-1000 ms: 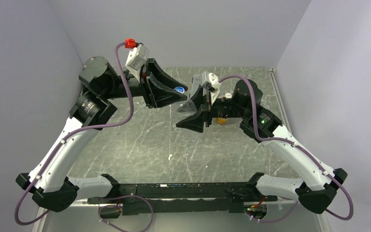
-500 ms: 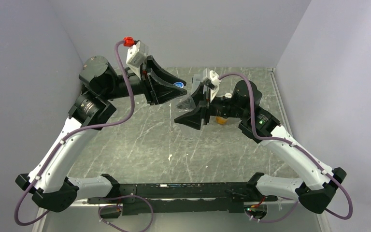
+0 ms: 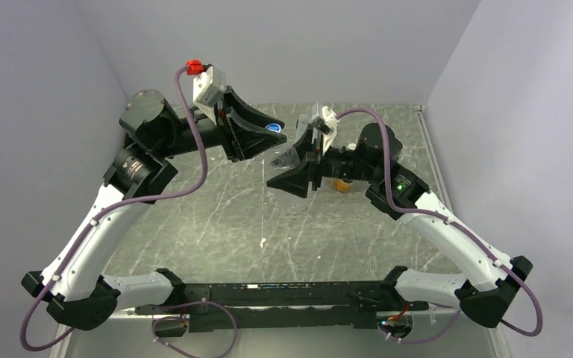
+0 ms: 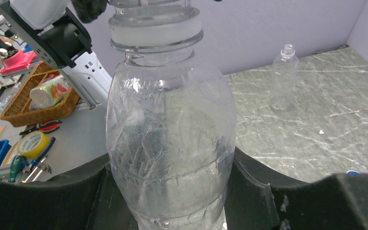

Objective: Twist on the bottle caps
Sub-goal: Screw the bottle cap onto the plastic bottle.

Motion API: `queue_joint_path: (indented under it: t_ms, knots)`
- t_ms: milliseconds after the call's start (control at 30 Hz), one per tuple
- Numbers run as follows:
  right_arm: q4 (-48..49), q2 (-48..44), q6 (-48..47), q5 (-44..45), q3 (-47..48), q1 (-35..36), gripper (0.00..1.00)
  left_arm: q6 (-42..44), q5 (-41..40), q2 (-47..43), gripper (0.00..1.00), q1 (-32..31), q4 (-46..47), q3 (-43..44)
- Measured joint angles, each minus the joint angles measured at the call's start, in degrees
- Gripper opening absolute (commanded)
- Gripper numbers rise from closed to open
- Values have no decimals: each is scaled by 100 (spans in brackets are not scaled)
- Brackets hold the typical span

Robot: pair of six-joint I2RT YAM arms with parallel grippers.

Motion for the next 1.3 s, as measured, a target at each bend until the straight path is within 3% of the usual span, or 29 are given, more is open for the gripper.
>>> queue_joint_path:
  t_ms: [167,233,367,500,1000,1300]
  knots:
    - [13,11,4,20,0,0,27,52,-42,11,35,0,-85,48]
    - [26,17,4,26,0,0,27,72,-85,33,51,-2,-188,120]
    - [197,15,-2,72,0,-4,27,98,-289,44,71,-2,-444,179]
    - [286,13,-20,79,0,-4,27,111,-538,68,82,13,-645,275]
    - [404,-7,-127,223,0,0,28,291,-380,13,82,68,-852,293]
    - [448,-111,-173,599,0,24,29,459,-640,-586,86,76,-468,-326]
